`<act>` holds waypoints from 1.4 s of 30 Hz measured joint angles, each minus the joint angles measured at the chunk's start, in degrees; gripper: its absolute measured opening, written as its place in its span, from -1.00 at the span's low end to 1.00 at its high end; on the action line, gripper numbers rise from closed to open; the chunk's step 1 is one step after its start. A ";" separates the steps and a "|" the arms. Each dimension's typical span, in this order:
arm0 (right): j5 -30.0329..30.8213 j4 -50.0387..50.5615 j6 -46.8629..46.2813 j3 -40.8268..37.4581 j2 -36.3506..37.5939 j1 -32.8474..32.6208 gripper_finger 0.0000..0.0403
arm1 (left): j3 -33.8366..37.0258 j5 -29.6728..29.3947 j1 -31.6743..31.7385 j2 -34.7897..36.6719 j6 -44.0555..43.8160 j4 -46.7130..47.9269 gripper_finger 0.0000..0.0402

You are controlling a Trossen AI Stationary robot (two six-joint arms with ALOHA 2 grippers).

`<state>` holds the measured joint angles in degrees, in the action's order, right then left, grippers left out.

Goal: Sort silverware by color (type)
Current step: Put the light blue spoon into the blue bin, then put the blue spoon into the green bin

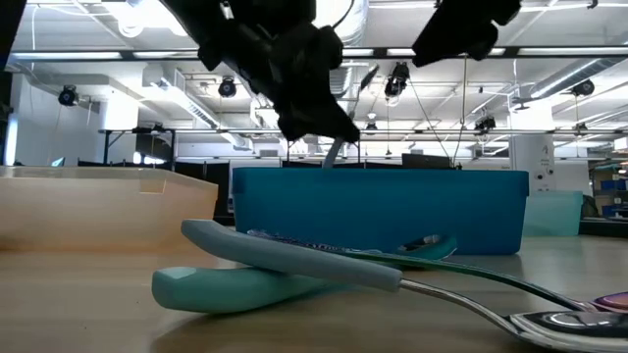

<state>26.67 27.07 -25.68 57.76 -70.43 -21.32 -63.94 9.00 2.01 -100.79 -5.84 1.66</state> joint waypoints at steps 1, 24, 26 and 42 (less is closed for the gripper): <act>-0.82 0.72 -1.62 0.00 0.02 -0.01 -0.34 | 0.01 0.20 0.12 -0.32 -0.57 0.73 -0.87; -21.37 6.58 -20.99 0.00 -3.28 -0.17 -0.45 | 0.02 8.01 -0.10 -3.37 -2.70 -1.17 -0.44; -22.00 6.55 -20.99 0.00 -4.13 -0.17 -0.42 | 0.02 8.37 -0.29 -2.73 -2.68 -1.17 -0.44; -27.14 -7.98 -25.79 0.00 -13.80 -2.39 -0.42 | 0.00 10.49 -7.15 5.42 -2.66 13.73 -0.44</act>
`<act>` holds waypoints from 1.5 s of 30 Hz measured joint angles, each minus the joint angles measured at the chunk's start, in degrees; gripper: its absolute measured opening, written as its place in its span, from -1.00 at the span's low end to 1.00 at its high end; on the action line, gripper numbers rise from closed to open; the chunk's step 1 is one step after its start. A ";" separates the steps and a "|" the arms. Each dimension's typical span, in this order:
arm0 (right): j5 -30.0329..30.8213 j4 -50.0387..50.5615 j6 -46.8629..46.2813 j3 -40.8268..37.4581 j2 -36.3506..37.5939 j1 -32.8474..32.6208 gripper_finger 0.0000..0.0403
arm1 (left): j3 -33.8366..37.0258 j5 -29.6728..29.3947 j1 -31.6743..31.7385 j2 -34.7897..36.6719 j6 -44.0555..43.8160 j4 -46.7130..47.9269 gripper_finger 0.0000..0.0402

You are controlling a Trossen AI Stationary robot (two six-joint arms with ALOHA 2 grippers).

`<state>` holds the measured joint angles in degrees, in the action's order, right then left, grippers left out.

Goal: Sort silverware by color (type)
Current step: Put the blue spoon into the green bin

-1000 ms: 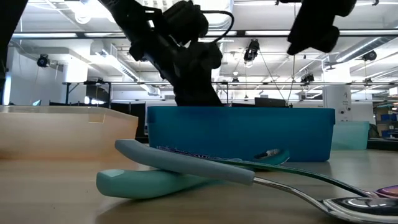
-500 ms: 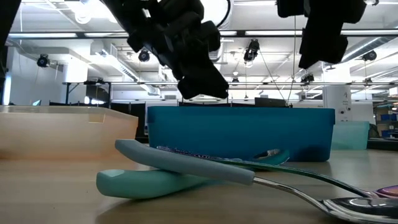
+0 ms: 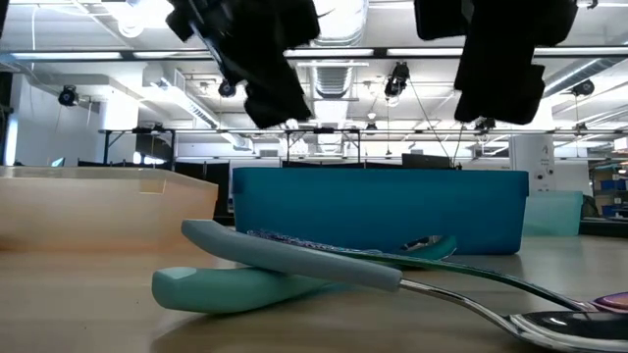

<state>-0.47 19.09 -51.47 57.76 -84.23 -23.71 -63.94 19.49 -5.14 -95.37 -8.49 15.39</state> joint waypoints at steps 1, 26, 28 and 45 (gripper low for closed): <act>-0.02 -0.75 -0.78 0.00 -0.87 -0.21 -0.42 | 0.00 0.01 -0.84 0.62 -0.05 0.54 -0.44; 2.32 12.90 -5.68 27.46 -28.57 -5.17 -0.42 | 0.00 -10.56 -20.89 10.18 -8.31 9.64 -0.43; 2.15 12.78 -6.00 28.54 -29.72 -5.15 -0.42 | 0.00 -10.56 -21.65 10.18 -9.09 9.64 -0.43; 0.17 13.81 -10.59 29.97 -32.15 -5.15 -0.53 | 0.00 -11.56 -23.56 10.21 -8.44 9.60 -0.43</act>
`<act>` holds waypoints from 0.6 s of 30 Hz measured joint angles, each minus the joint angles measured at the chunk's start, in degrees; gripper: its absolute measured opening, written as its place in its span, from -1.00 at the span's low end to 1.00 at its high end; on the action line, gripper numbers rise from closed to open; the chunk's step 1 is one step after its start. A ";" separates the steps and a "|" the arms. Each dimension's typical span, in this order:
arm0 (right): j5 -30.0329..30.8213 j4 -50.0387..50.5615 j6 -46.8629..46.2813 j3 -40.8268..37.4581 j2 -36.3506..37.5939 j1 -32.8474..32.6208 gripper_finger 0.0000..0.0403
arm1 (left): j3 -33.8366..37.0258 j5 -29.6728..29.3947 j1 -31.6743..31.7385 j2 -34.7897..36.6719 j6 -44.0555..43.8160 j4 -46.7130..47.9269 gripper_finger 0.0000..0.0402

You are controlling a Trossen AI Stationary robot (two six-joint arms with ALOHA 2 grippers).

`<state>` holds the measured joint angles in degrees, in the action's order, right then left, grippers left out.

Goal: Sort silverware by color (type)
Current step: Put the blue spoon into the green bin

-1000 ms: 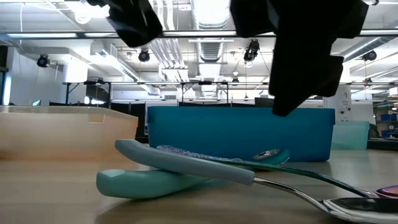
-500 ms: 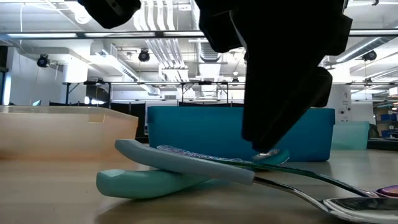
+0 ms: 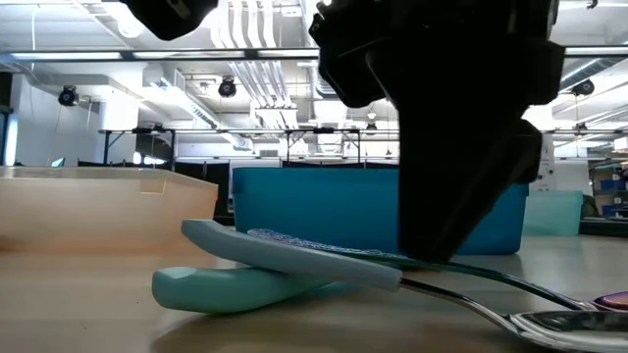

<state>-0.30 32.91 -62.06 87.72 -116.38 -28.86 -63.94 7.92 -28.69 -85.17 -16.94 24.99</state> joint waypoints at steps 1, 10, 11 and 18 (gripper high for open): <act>-0.81 0.00 0.00 -0.02 0.00 0.00 -0.54 | 0.00 0.02 -0.01 0.00 0.05 0.00 -0.43; -1.42 3.48 0.04 -0.07 0.00 0.00 -0.60 | 0.00 0.00 -0.04 0.00 1.41 -0.02 -0.43; -1.42 3.89 0.04 -0.17 0.00 0.00 -0.60 | 0.00 0.00 -0.04 0.00 1.41 -0.02 -0.43; -1.33 4.50 1.20 -0.41 0.00 0.02 -0.61 | 0.00 0.00 -0.04 0.01 1.43 -0.01 -0.43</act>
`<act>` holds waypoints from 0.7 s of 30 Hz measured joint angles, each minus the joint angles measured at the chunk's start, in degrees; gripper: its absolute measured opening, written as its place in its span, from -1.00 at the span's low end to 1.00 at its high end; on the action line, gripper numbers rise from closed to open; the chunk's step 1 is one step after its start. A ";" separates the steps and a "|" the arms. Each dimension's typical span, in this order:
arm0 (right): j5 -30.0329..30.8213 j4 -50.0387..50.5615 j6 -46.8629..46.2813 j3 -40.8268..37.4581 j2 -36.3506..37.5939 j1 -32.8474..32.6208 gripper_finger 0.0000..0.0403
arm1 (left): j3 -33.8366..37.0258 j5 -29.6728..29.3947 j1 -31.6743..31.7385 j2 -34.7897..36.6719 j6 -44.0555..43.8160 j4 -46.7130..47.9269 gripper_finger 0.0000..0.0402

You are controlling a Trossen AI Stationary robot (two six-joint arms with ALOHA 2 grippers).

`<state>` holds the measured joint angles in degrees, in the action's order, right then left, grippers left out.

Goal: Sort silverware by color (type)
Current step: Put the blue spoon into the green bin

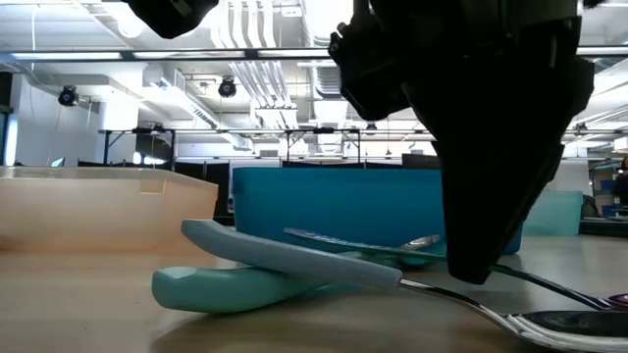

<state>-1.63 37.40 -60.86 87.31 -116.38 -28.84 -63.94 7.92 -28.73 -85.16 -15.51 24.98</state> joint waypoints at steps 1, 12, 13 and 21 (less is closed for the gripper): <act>0.11 0.43 0.08 -0.07 0.00 0.08 -0.61 | 0.00 0.00 0.00 0.01 0.00 0.01 -0.43; -0.52 4.27 1.89 -0.04 0.00 0.26 -0.92 | 0.00 -0.02 0.00 0.01 0.00 -0.04 -0.43; -0.99 4.36 2.03 0.11 0.00 0.26 -0.92 | 0.00 -0.02 0.00 0.01 0.00 -0.06 -0.43; -1.72 5.20 4.85 2.63 2.22 0.26 -0.94 | 0.00 -2.00 0.00 0.01 0.93 -0.22 -0.43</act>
<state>-3.35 42.60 -56.01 89.94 -114.16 -28.58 -63.94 5.92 -28.73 -85.14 -14.58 24.77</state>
